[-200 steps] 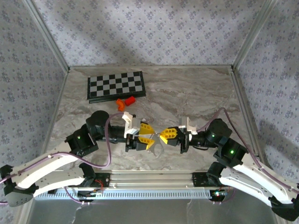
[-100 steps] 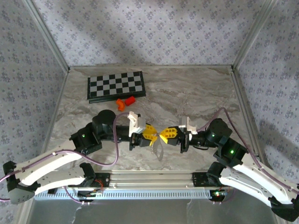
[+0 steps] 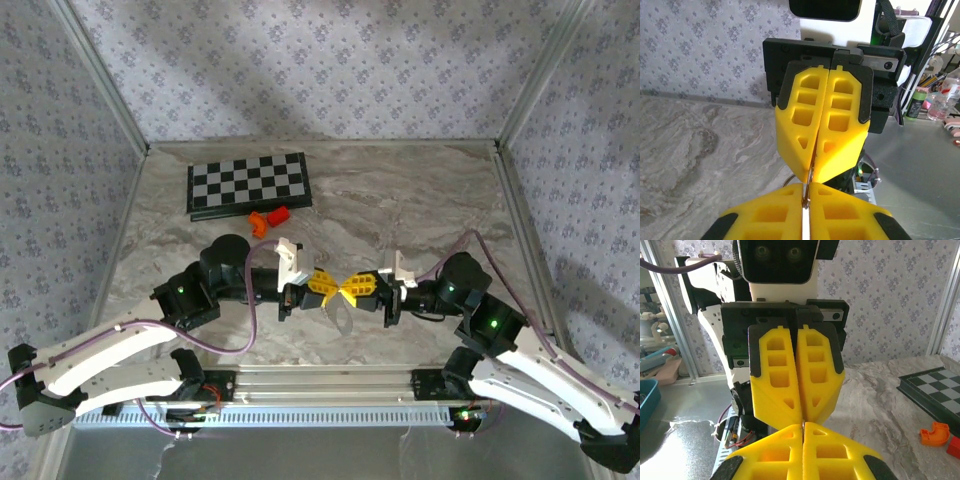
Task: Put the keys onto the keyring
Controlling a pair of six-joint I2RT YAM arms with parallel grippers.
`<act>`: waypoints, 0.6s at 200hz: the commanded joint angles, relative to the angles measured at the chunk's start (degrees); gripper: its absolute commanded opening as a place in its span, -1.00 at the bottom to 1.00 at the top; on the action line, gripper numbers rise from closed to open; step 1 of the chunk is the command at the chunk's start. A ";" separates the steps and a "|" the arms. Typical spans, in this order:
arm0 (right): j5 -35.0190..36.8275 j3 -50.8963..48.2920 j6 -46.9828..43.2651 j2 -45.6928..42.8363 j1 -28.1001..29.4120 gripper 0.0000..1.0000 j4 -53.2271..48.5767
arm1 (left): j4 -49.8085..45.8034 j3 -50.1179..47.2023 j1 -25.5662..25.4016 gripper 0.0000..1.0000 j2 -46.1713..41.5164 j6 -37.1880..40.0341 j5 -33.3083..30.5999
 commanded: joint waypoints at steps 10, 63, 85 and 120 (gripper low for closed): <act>0.80 0.86 -0.95 0.25 -0.09 -1.00 0.29 | 1.47 1.45 -0.44 -0.89 0.17 0.34 0.52; 0.87 1.16 -1.30 0.33 0.61 -1.00 -0.04 | 1.01 0.71 -0.46 -1.00 -0.20 0.97 0.01; 1.85 1.51 -1.81 0.51 1.14 -1.00 -1.26 | 1.33 0.35 -0.44 -1.00 -0.97 1.31 -0.85; 3.12 1.69 -2.38 0.46 1.89 -0.97 -2.89 | 0.83 0.04 -0.45 -1.00 -1.85 3.30 -2.02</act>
